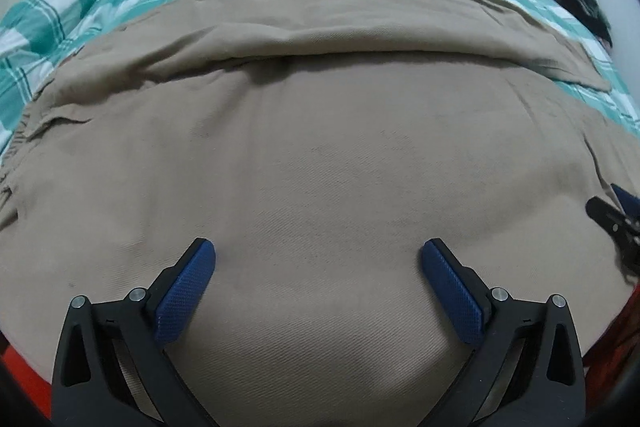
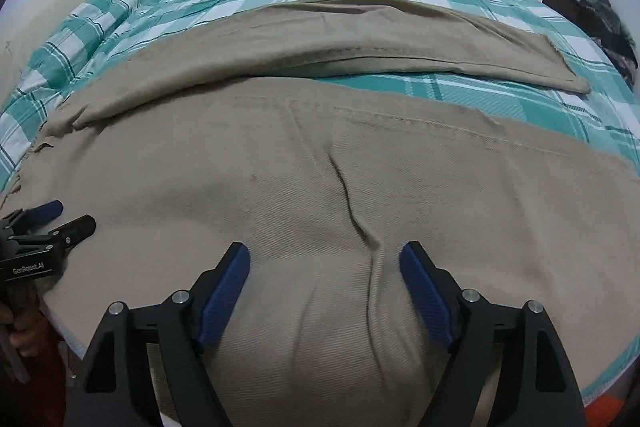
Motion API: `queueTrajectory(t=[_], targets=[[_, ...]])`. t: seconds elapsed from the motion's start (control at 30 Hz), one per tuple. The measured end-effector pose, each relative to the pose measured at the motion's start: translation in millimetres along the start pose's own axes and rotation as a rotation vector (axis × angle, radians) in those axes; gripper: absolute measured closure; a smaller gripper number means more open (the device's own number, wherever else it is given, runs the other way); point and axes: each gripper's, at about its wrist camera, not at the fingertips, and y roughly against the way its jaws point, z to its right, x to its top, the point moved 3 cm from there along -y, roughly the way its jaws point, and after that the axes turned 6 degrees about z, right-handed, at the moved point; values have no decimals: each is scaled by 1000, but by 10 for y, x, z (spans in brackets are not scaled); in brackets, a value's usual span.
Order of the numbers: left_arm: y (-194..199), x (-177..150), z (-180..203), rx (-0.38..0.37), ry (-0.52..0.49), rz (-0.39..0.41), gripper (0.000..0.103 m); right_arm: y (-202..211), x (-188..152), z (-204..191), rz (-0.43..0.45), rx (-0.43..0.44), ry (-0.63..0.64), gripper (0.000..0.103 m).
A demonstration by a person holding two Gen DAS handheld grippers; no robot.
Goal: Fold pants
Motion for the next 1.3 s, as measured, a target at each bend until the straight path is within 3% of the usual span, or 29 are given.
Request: queueTrajectory(t=[0.33, 1.3], targets=[[49, -61, 19, 21, -6, 4, 1, 80, -77, 120, 48, -32, 28, 21], [124, -142, 20, 43, -29, 38, 1, 82, -79, 219, 57, -19, 38, 21]])
